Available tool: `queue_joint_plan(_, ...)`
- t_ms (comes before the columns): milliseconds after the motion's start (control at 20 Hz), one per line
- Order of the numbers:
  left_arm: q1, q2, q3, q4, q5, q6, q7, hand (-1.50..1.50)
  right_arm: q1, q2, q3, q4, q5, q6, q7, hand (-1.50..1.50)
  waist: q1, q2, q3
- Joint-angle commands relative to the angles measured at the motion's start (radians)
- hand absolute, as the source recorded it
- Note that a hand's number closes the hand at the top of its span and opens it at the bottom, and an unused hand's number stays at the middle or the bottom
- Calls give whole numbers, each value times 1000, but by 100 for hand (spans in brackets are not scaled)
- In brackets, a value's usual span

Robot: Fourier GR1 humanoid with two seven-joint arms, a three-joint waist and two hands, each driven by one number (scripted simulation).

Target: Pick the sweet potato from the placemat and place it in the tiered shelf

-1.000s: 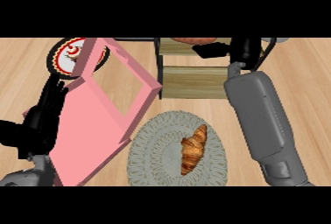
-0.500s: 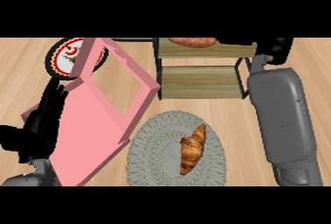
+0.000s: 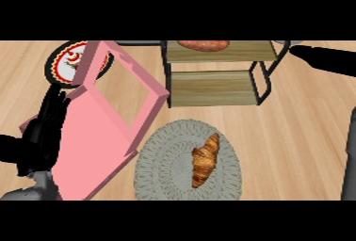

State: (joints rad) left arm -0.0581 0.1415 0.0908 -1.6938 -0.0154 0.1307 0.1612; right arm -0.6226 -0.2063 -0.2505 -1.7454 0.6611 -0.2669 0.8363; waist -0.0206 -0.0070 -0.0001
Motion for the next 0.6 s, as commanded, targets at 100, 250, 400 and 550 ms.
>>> queue_joint_plan(100,18,35,24,-50,12,-22,35,0,177,-132,-172,-264,-242,191,55,-150,-1,0,1)
queue_joint_plan(250,9,22,39,29,36,-39,-20,0,266,-173,-257,-313,-390,263,-9,-150,-2,3,1)
queue_joint_plan(400,15,3,-2,-69,6,-21,37,0,277,-198,-318,-270,-446,266,-35,-150,17,5,0)
queue_joint_plan(550,-53,-45,-50,-15,-61,44,71,0,326,-178,-345,-319,-500,264,-70,-150,14,6,0)
